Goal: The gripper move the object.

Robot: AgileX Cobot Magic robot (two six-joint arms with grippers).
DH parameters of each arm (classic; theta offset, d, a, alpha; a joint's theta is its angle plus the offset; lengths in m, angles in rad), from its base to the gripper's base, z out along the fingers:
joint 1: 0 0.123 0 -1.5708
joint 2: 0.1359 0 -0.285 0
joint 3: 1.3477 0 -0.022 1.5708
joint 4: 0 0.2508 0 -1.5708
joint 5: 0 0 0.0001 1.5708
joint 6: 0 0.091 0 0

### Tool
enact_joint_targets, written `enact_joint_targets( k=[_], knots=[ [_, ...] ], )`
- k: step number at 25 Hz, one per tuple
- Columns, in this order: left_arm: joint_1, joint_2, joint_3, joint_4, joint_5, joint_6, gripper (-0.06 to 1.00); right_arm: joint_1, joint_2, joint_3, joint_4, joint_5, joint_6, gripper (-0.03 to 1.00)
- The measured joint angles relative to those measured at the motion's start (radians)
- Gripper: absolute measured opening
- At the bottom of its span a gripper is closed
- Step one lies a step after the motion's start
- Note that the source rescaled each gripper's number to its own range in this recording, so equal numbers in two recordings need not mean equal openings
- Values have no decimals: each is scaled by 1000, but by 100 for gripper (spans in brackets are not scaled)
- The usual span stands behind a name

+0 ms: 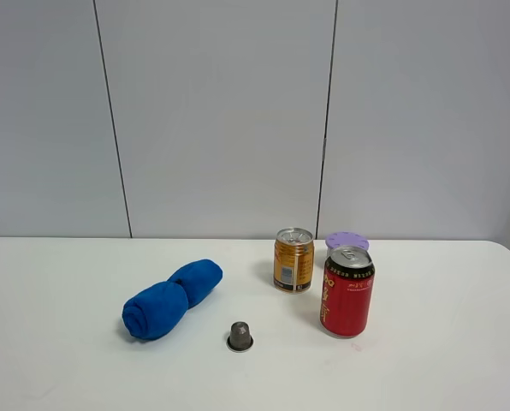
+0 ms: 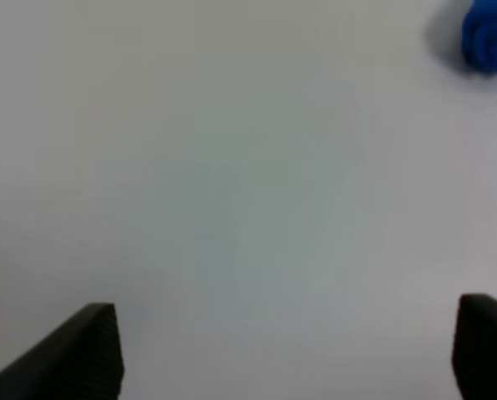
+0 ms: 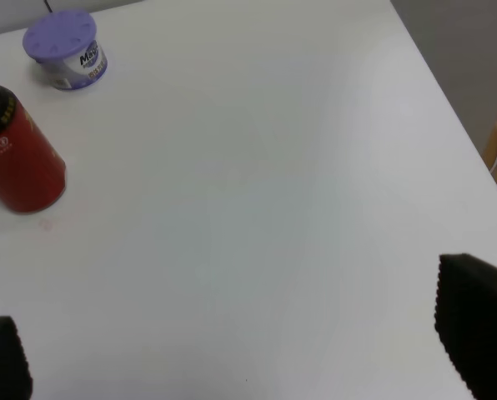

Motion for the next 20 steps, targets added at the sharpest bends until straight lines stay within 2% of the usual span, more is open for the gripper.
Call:
enact_joint_targets(
  k=[3,7,13,20],
  knots=[
    [1,-84,1,-2,-1,0,67,0,0,0,0,0,0,100],
    [1,-92,8,-8,-19,0,67,0,0,0,0,0,0,100],
    [1,-97,43,-12,-166,15,67,0,0,0,0,0,0,100],
    [1,-97,45,-12,-168,23,67,0,0,0,0,0,0,100]
  ],
)
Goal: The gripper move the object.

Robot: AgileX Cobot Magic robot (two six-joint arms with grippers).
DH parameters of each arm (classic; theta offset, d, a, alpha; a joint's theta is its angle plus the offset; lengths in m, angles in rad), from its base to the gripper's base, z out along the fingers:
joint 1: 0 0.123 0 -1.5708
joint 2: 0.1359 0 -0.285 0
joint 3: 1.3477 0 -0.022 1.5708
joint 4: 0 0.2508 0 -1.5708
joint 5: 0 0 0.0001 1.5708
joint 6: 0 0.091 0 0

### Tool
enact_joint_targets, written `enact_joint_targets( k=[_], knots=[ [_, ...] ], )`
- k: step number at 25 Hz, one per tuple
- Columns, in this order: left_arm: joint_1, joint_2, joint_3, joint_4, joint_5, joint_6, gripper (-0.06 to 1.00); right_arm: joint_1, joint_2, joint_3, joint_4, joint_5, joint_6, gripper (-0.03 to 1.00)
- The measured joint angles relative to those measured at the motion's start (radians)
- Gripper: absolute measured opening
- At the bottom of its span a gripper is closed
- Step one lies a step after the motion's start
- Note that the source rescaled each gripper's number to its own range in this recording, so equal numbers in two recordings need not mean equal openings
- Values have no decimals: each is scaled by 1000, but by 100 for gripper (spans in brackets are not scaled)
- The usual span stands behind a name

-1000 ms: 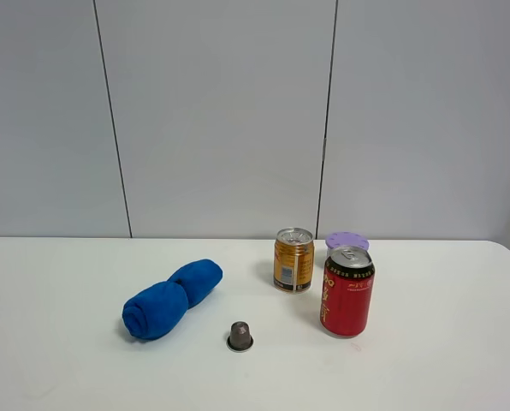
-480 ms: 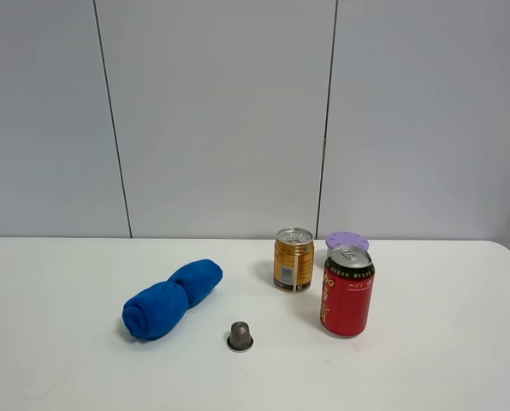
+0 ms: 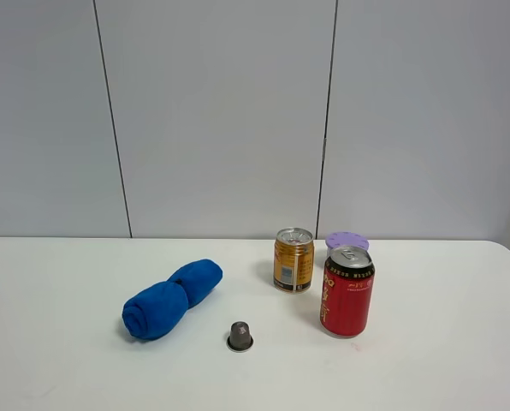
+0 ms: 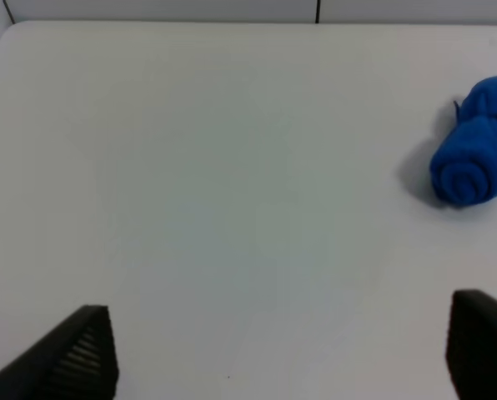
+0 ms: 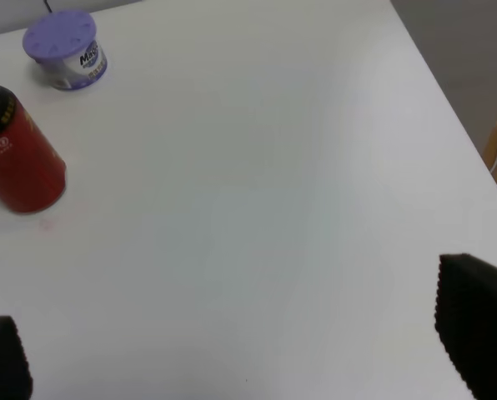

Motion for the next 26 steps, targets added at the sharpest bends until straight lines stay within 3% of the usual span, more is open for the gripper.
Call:
enact_joint_targets(
  k=[13,19,26],
  knots=[
    [0,0,0,0,0,0,67,0,0,0,0,0,0,100],
    [0,0,0,0,0,0,55,0,0,0,0,0,0,100],
    [0,0,0,0,0,0,55,0,0,0,0,0,0,100]
  ],
)
